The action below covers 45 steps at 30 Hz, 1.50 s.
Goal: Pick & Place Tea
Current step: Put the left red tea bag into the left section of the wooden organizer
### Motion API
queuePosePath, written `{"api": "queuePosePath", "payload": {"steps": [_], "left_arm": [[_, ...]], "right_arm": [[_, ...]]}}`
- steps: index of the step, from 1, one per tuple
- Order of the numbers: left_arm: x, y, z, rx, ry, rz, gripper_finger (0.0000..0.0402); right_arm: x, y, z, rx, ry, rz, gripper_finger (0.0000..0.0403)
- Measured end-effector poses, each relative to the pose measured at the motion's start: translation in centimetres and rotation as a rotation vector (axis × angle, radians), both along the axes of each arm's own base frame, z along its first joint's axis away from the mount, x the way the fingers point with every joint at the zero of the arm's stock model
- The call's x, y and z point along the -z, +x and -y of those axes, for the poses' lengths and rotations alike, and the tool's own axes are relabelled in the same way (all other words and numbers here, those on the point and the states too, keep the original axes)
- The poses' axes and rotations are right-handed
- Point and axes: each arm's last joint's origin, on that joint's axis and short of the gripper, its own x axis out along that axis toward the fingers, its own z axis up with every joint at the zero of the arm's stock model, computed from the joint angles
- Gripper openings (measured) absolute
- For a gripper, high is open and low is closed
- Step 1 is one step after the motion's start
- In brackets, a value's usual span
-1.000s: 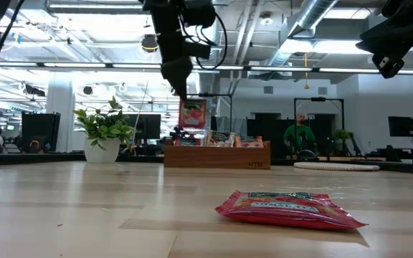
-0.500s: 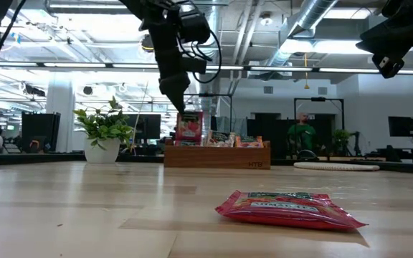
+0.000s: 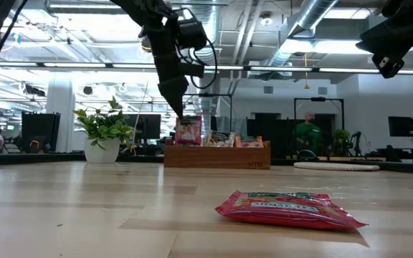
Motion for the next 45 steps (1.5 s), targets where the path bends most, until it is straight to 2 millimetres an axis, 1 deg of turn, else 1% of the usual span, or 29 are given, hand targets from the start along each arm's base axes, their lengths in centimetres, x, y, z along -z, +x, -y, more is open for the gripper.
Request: {"api": "queuePosePath", "payload": {"steps": [4, 9, 12, 19, 33, 37, 45], "left_arm": [[0.5, 0.0, -0.5, -0.006, -0.027, -0.002, 0.0000], [2.2, 0.5, -0.8, 0.001, -0.057, -0.038, 0.0000], [2.6, 0.8, -1.1, 0.002, -0.050, -0.034, 0.0000], [3.0, 0.6, -1.6, -0.019, -0.064, -0.046, 0.0000], [3.0, 0.7, -1.6, -0.045, -0.085, -0.017, 0.0001], [3.0, 0.7, -1.5, -0.056, -0.096, -0.007, 0.0015], [3.0, 0.6, -1.5, -0.060, -0.091, -0.020, 0.0077]], "right_arm": [[0.0, 0.0, 0.0, -0.001, 0.000, 0.000, 0.0075], [0.0, 0.0, 0.0, 0.000, 0.000, 0.000, 0.0075], [0.0, 0.0, 0.0, 0.000, 0.001, 0.000, 0.0075], [0.0, 0.0, 0.0, 0.000, 0.000, 0.000, 0.0075], [0.0, 0.0, 0.0, 0.000, 0.000, 0.000, 0.0075], [0.0, 0.0, 0.0, 0.000, 0.000, 0.000, 0.0075], [0.0, 0.0, 0.0, 0.000, 0.000, 0.000, 0.0075]]}}
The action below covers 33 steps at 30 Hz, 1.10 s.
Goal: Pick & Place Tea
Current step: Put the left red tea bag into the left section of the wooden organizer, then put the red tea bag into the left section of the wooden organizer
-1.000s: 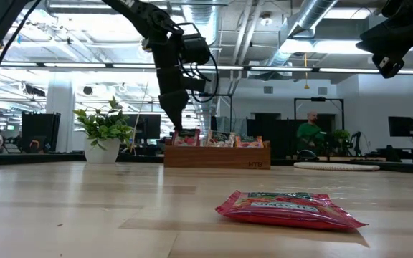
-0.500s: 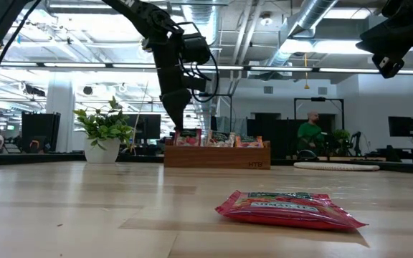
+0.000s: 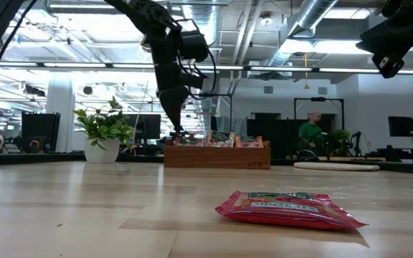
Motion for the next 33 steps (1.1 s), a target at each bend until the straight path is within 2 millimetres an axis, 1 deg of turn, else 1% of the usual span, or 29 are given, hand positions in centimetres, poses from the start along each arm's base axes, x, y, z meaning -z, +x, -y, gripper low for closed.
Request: {"api": "queuePosePath", "payload": {"steps": [3, 5, 6, 8, 11, 12, 14, 18, 21, 27, 30, 33], "left_arm": [[-0.6, -0.3, 0.5, -0.014, 0.010, -0.014, 0.0093], [-1.3, -0.7, 1.4, -0.051, -0.018, -0.007, 0.0098], [-1.8, -0.9, 2.3, -0.061, -0.055, 0.005, 0.0099], [-2.7, -0.9, 4.4, -0.031, -0.185, 0.050, 0.0099], [-3.6, 0.0, 8.5, 0.116, -0.386, 0.123, 0.0099], [-3.7, 0.4, 10.1, 0.173, -0.417, 0.131, 0.0099], [-3.8, 1.2, 13.1, 0.286, -0.426, 0.130, 0.0099], [-2.7, 2.8, 18.5, 0.455, -0.398, 0.134, 0.0099], [-1.4, 3.7, 21.4, 0.526, -0.395, 0.130, 0.0099], [1.8, 5.1, 25.5, 0.560, -0.434, 0.116, 0.0099], [3.0, 5.7, 27.6, 0.580, -0.461, 0.149, 0.0099], [3.7, 6.2, 29.4, 0.607, -0.475, 0.201, 0.0099]], "right_arm": [[0.0, 0.0, 0.0, 0.000, 0.000, 0.000, 0.0075], [0.0, 0.0, 0.0, 0.000, 0.000, 0.000, 0.0075], [0.0, 0.0, 0.0, 0.000, 0.000, 0.000, 0.0075], [0.0, 0.0, 0.0, 0.000, 0.000, 0.000, 0.0075], [0.0, 0.0, 0.0, 0.000, 0.000, 0.000, 0.0075], [0.0, 0.0, 0.0, 0.000, 0.000, 0.000, 0.0075], [0.0, 0.0, 0.0, 0.000, 0.000, 0.000, 0.0075], [0.0, 0.0, 0.0, 0.000, 0.000, 0.000, 0.0075], [0.0, 0.0, 0.0, 0.000, 0.000, 0.000, 0.0075], [0.0, 0.0, 0.0, 0.000, 0.000, 0.000, 0.0075], [0.0, 0.0, 0.0, 0.000, 0.000, 0.000, 0.0075], [0.0, 0.0, 0.0, -0.003, 0.001, 0.000, 0.0075]]}}
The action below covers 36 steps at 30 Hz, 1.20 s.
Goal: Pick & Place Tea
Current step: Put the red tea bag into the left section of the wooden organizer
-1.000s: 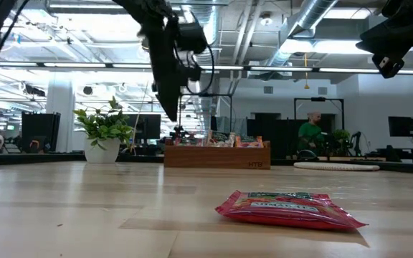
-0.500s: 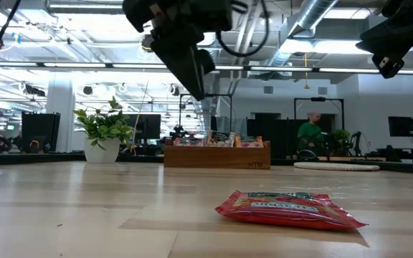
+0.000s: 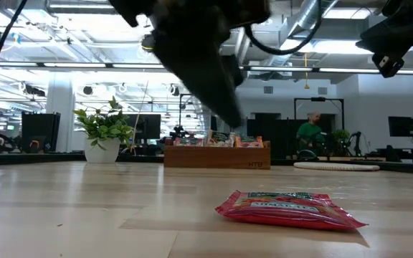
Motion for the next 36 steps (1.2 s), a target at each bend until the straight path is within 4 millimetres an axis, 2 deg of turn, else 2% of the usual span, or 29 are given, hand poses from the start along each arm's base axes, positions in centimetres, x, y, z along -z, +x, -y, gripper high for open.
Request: {"api": "queuePosePath", "payload": {"steps": [7, 11, 15, 19, 26, 33, 36], "left_arm": [[1.0, 0.6, 2.6, -0.059, -0.003, 0.076, 0.0099], [1.4, 0.9, 3.4, -0.112, -0.031, 0.097, 0.0099], [2.0, 0.6, 3.6, -0.158, -0.044, 0.043, 0.0099], [2.4, -1.0, 2.6, -0.297, 0.017, -0.149, 0.0099], [0.9, -5.1, 0.5, -0.428, 0.266, -0.432, 0.0099], [-0.9, -6.7, 0.0, -0.445, 0.285, -0.427, 0.0099], [-1.6, -8.3, -0.8, -0.489, 0.269, -0.424, 0.0099]], "right_arm": [[-0.1, 0.0, 0.0, 0.002, 0.011, 0.007, 0.0075], [-0.2, 0.0, 0.0, 0.002, 0.015, 0.018, 0.0075], [-0.2, 0.0, 0.0, 0.005, 0.041, 0.026, 0.0075], [-0.4, 0.1, 0.0, 0.028, 0.150, 0.040, 0.0075], [-1.0, 0.2, 0.0, 0.082, 0.324, 0.109, 0.0075], [-3.3, 2.9, -2.4, -0.230, 0.322, 0.261, 0.0064], [-3.4, 4.7, -4.1, -0.323, 0.330, 0.274, 0.0055]]}}
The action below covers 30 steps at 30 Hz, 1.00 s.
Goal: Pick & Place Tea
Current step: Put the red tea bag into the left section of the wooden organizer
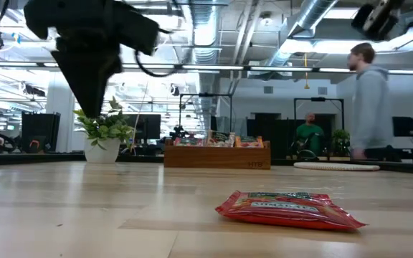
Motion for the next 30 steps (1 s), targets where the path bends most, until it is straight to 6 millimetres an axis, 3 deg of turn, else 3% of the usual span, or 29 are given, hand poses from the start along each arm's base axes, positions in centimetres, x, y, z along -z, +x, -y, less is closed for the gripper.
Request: {"api": "queuePosePath", "payload": {"steps": [7, 17, 21, 25, 30], "left_arm": [[-2.1, -5.9, -2.3, -0.196, -0.067, 0.139, 0.0099], [-4.5, -14.0, -5.1, -0.292, -0.144, 0.372, 0.0099], [-4.7, -16.5, -6.0, -0.296, -0.165, 0.440, 0.0099], [-5.0, -18.5, -6.7, -0.296, -0.183, 0.475, 0.0099], [-5.2, -20.1, -7.3, -0.290, -0.206, 0.524, 0.0099]], "right_arm": [[2.1, 5.8, -5.2, -0.089, -0.047, -0.289, 0.0029], [3.6, 16.1, -10.6, -0.207, -0.222, -0.414, 0.0001], [5.2, 20.1, -11.3, -0.179, -0.232, -0.458, 0.0003], [7.1, 23.4, -10.9, -0.145, -0.110, -0.571, 0.0003], [9.7, 25.6, -9.7, -0.255, 0.039, -0.845, 0.0001]]}}
